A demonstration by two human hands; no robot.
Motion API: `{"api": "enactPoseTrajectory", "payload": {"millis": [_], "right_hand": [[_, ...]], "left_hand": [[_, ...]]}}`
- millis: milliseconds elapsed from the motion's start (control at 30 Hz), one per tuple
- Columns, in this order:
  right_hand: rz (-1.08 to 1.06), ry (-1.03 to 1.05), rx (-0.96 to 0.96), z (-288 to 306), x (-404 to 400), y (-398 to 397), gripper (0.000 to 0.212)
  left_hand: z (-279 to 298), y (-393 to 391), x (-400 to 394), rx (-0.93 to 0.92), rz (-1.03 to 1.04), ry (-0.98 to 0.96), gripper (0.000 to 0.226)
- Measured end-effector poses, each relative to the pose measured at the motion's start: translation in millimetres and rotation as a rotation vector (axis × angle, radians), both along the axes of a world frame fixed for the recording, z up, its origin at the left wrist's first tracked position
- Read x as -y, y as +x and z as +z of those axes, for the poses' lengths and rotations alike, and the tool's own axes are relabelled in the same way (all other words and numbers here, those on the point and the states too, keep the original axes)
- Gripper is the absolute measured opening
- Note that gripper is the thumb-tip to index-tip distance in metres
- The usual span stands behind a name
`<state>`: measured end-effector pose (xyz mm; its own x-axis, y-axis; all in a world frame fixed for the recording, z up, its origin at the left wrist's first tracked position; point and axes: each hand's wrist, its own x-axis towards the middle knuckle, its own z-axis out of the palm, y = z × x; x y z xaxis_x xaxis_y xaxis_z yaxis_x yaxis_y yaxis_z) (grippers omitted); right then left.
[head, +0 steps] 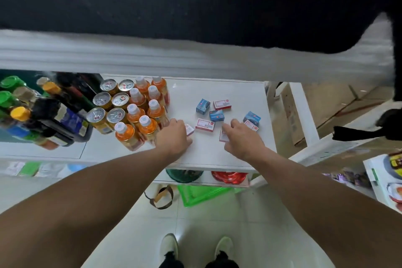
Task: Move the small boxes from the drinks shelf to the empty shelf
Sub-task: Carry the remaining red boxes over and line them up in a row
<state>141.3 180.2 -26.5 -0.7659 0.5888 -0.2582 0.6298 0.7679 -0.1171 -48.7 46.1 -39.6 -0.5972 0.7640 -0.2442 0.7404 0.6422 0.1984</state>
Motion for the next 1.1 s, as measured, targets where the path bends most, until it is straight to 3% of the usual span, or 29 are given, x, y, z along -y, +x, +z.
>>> {"api": "enactPoseTrajectory", "payload": {"millis": [433,700,867,1100], "right_hand": [[-0.048,0.054,-0.071,105.4,35.2,56.0,0.040],[-0.210,0.105,-0.084,132.3,62.4,89.7,0.055],[-0.344,0.143,-0.059,146.2,96.3,117.1,0.037],[-0.645,0.046,-0.021,147.1,171.9,169.5,0.036]], "left_hand": [[125.6,45.9,31.6,-0.025,-0.180,0.062,0.050],[150.4,66.0,29.9,-0.030,-0.357,0.052,0.050],[160.0,79.1,29.5,0.020,-0.522,0.107,0.056],[149.2,125.2,42.0,0.113,-0.797,0.154,0.056]]}}
